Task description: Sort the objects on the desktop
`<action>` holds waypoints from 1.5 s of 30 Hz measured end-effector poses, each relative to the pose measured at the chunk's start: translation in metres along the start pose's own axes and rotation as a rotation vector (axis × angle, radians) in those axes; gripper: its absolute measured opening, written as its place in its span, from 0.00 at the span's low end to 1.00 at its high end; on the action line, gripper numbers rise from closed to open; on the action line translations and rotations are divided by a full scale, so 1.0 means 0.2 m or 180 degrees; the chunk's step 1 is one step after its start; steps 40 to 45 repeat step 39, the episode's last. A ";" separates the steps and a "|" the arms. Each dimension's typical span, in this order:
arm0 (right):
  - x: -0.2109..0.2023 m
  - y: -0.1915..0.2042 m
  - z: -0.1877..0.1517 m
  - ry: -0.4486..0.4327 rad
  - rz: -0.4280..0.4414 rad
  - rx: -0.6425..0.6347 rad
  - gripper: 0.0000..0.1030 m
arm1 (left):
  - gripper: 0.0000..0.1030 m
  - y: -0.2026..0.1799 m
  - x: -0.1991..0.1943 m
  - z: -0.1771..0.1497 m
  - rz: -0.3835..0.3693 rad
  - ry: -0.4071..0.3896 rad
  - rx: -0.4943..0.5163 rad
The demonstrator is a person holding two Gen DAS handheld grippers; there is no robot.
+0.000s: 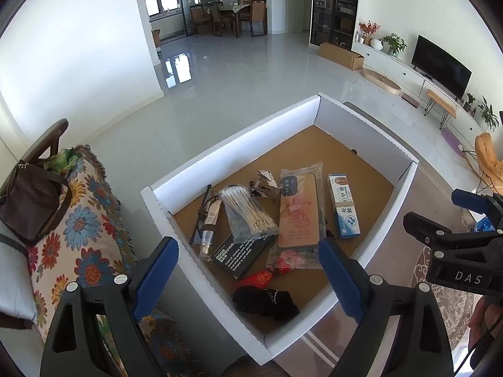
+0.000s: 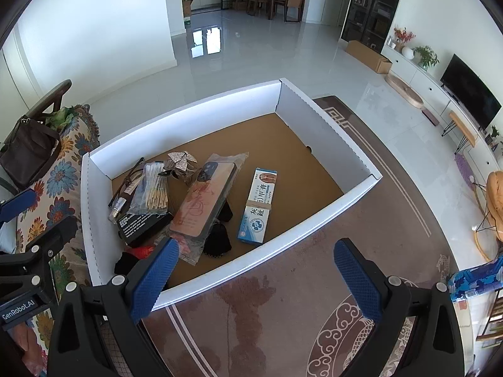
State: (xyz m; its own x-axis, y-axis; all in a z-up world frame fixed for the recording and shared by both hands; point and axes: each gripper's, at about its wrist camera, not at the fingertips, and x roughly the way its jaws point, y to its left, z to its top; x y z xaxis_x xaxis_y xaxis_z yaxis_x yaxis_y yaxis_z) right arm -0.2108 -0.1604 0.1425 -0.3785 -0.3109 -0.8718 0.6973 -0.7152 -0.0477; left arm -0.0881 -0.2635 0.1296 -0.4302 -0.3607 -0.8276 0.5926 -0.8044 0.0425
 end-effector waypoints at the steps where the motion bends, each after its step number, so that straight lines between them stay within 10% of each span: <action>1: 0.01 -0.01 0.00 0.0000 -0.0002 0.0017 0.97 | 0.88 0.00 0.00 0.00 -0.0010 0.0002 -0.0001; 45: 0.02 0.09 0.04 -0.0284 -0.0058 -0.0041 0.97 | 1.00 0.05 -0.04 -0.03 -0.0279 -0.0240 -0.0186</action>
